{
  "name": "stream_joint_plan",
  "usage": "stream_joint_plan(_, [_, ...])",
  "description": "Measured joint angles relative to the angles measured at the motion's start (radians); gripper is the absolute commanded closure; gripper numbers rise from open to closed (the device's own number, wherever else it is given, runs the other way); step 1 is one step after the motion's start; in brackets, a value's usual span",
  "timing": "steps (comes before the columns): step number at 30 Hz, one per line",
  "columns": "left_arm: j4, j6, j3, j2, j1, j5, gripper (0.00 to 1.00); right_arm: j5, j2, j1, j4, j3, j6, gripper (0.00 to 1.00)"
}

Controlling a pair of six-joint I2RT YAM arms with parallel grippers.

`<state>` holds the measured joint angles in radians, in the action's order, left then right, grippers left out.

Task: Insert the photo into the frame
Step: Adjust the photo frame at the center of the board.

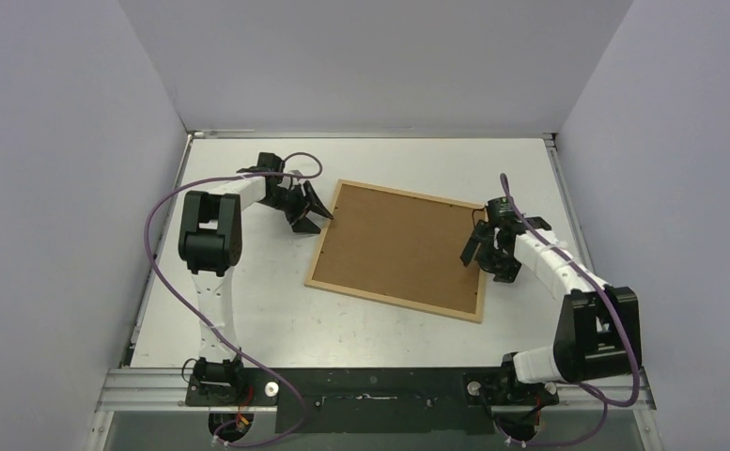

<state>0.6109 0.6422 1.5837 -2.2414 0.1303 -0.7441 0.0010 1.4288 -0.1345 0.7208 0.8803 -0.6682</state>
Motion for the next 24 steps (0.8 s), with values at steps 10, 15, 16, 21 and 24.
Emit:
stream_joint_plan(10, [0.005,0.000,-0.002,0.001,-0.012,0.000,0.46,0.067,-0.107,0.008,0.063,0.003,-0.002,0.20])
stream_joint_plan(15, [0.007,-0.004,-0.003,0.006,-0.021,0.005,0.46,0.072,-0.020,0.052,0.011,0.022,-0.037,0.39])
stream_joint_plan(16, [0.007,-0.005,-0.004,0.006,-0.022,0.006,0.46,0.071,0.011,0.064,-0.007,0.030,-0.040,0.43])
stream_joint_plan(21, [0.006,-0.017,-0.010,0.012,-0.023,0.010,0.46,0.068,0.105,0.105,-0.087,0.071,-0.038,0.52])
stream_joint_plan(24, [0.005,-0.018,-0.011,0.013,-0.023,0.011,0.46,0.074,0.150,0.121,-0.121,0.127,-0.015,0.54])
